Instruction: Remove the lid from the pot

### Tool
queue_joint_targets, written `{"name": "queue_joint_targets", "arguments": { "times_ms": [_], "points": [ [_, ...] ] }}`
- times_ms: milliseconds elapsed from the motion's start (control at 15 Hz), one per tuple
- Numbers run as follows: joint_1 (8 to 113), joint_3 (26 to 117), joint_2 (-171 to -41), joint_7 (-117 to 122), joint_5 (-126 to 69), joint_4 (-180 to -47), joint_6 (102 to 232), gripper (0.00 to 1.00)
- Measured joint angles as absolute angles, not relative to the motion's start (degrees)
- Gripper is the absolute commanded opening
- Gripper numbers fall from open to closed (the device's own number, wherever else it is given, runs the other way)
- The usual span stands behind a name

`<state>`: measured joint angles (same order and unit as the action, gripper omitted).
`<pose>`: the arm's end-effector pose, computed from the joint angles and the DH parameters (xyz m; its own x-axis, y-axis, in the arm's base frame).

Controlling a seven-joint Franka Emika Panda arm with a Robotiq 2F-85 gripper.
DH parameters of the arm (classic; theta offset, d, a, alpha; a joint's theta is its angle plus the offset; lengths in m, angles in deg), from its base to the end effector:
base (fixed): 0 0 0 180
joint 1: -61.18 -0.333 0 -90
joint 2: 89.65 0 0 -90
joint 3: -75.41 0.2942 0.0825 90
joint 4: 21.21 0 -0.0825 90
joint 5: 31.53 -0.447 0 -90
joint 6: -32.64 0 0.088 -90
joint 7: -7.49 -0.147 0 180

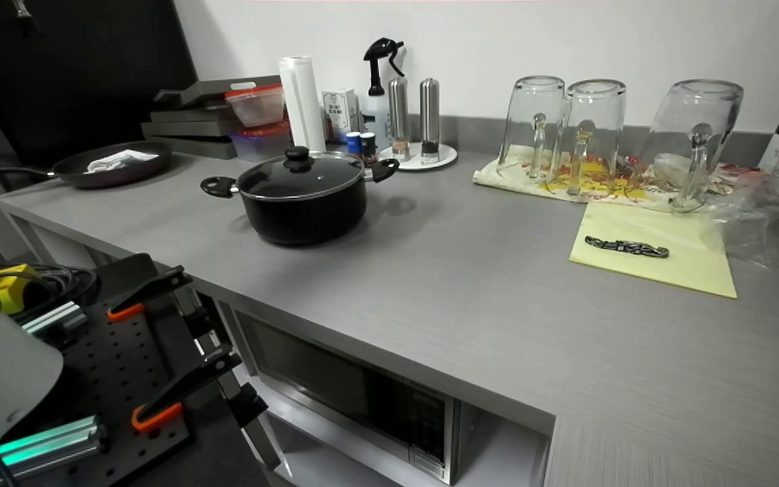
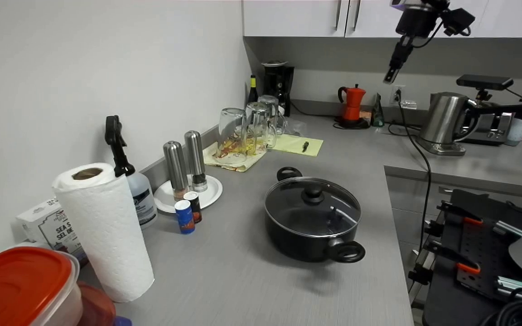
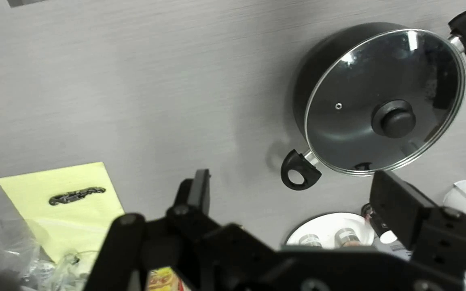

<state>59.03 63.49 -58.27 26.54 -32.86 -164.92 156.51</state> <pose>0.4728 -0.0729 0.4024 0.9626 0.1586 0.2197 0.1757 -0.9826 -0.0604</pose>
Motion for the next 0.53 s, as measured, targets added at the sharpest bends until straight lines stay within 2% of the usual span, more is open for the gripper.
{"name": "queue_joint_targets", "arguments": {
  "times_ms": [533],
  "points": [
    [54.05,73.60,-77.58,23.72,-34.19,-158.82,165.14,1.00]
  ]
}}
